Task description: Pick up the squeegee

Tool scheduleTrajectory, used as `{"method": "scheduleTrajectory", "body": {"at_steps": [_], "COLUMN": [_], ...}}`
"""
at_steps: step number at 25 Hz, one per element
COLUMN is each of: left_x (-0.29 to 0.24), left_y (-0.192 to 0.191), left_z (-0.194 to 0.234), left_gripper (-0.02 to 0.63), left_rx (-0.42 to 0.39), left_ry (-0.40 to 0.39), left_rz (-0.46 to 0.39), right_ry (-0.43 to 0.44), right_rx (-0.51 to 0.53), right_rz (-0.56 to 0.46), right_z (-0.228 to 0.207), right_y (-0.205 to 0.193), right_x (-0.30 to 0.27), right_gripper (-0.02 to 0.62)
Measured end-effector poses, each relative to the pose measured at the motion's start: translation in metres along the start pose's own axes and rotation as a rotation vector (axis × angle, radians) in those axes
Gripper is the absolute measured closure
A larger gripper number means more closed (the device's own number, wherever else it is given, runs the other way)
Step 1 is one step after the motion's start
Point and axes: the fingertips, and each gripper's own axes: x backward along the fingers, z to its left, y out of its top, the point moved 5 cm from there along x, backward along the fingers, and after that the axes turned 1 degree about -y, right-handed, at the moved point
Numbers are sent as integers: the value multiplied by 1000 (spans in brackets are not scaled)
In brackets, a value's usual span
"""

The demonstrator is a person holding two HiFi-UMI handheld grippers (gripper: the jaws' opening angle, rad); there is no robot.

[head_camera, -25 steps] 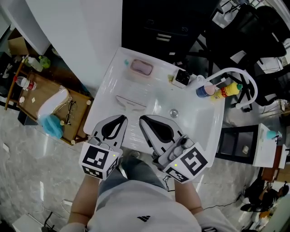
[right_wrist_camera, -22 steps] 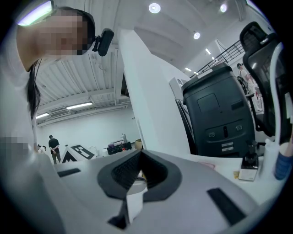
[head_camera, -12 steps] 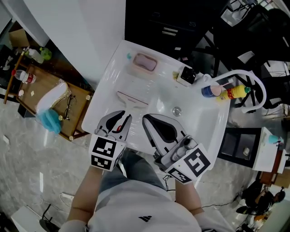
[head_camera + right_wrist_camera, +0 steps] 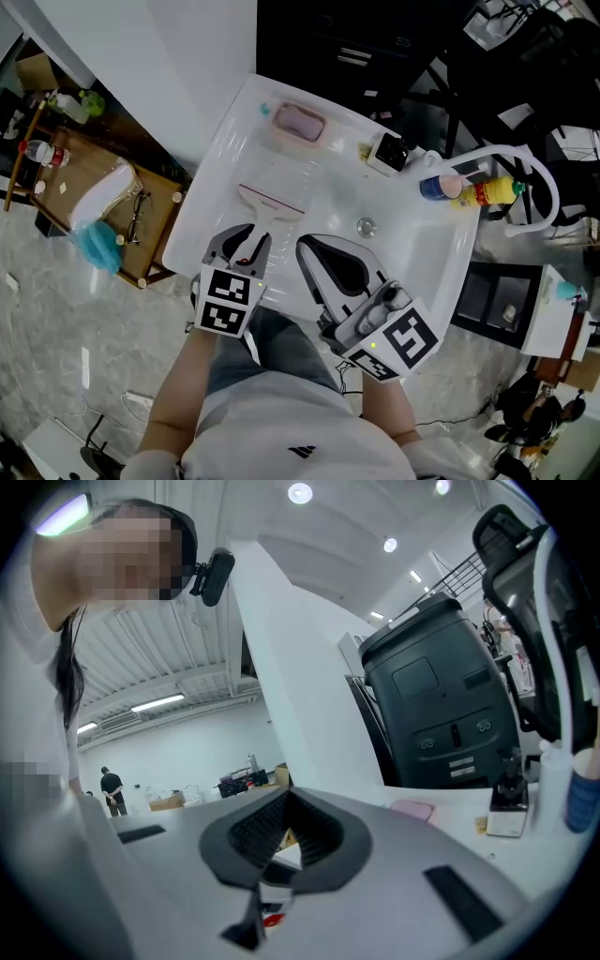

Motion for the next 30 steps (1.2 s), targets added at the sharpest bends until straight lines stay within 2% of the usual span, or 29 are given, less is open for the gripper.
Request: {"method": "scheduleTrajectory", "body": {"at_steps": [15, 30], "left_x": [-29, -37], "left_y": [-25, -32], "left_z": [5, 6], "left_gripper": [479, 479], "left_rx": [-10, 2], "left_ry": [42, 69], "left_rz": [127, 150], "right_ry": [-1, -3], "right_rx": [-14, -14], "right_rz": [12, 16], "right_z": [-12, -18], "right_y": [-2, -3], "right_x": [0, 1], "right_gripper": [586, 586]}}
